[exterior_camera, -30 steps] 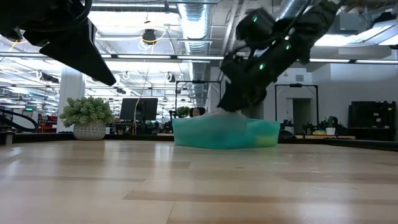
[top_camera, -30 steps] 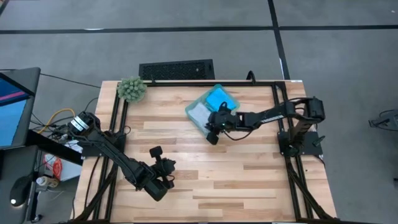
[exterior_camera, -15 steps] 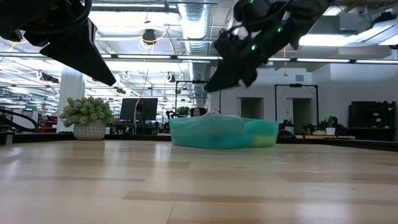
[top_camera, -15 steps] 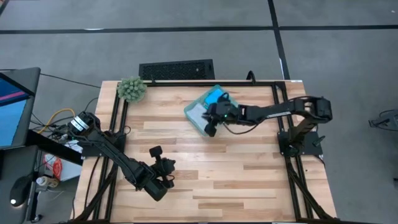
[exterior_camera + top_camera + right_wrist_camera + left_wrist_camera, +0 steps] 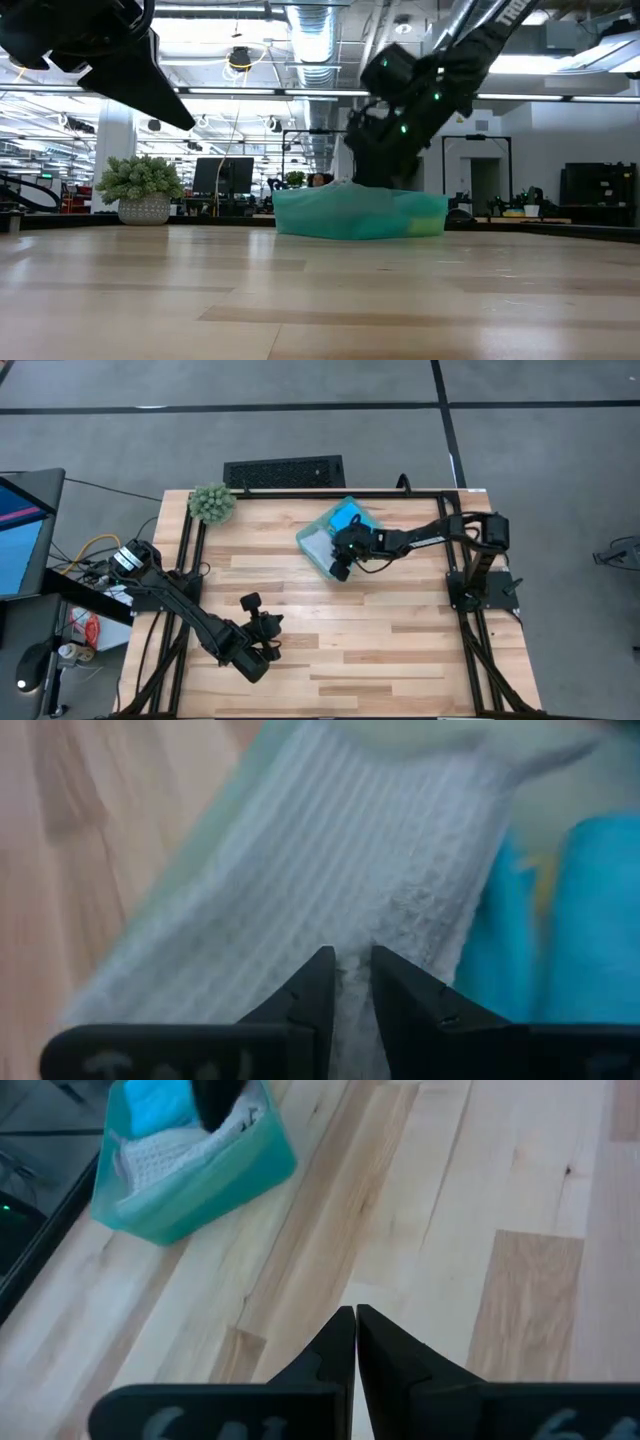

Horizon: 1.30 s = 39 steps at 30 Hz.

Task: Fold microfiber towels
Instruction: Put the folded gray microfiber towel into the green bin, then return to Home Position

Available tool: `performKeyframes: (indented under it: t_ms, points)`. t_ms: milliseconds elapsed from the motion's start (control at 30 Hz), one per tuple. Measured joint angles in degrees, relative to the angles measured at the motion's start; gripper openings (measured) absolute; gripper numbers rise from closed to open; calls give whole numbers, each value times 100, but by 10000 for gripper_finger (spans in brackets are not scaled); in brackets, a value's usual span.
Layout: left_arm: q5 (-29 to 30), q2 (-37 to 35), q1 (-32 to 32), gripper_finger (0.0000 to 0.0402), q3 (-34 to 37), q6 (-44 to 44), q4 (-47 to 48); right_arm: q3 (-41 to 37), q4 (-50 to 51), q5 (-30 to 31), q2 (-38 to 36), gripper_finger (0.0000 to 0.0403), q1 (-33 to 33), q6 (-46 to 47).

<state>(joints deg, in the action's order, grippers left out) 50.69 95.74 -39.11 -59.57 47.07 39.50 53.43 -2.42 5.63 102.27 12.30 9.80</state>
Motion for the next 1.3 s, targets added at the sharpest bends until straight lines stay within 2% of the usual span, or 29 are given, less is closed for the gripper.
performKeyframes:
  t_ms: [133, 267, 400, 533, 700, 800, 933, 1100, 1233, 1300]
  points:
    - [-41, -12, 3, 4, -31, 254, 58, -2, 161, 64, -133, 91, -30, -27]
    - [292, -414, 4, 4, -186, 235, 197, 11, 418, 213, -941, 91, 29, -128]
    - [512, -1228, 2, 4, -114, -94, 220, 9, 875, 349, -1983, 91, -51, -425]
    - [792, -2546, 2, 4, 248, -412, 219, -109, 1342, 352, -3194, 91, -567, -931]
    - [774, -4632, 4, 4, 1296, -565, -58, -903, 1084, 481, -4759, 91, -1445, -1087]
    - [413, -5828, 4, 4, 2280, -874, -989, -1651, 681, 868, -5669, 91, -1862, -862]
    - [-291, -7110, 4, 4, 3703, -1555, -2760, -2669, 73, 1132, -6810, 91, -2345, -563]
    - [-512, -8462, 4, 4, 4953, -2039, -3711, -3776, -494, 1591, -8089, 91, -2896, -316]
    - [-719, -9455, 2, 4, 5517, -2248, -3792, -4460, -761, 1816, -9080, 91, -3327, -275]
    - [-763, -9557, -2, 4, 5699, -2361, -3938, -4823, -788, 1825, -9492, 91, -3544, -275]
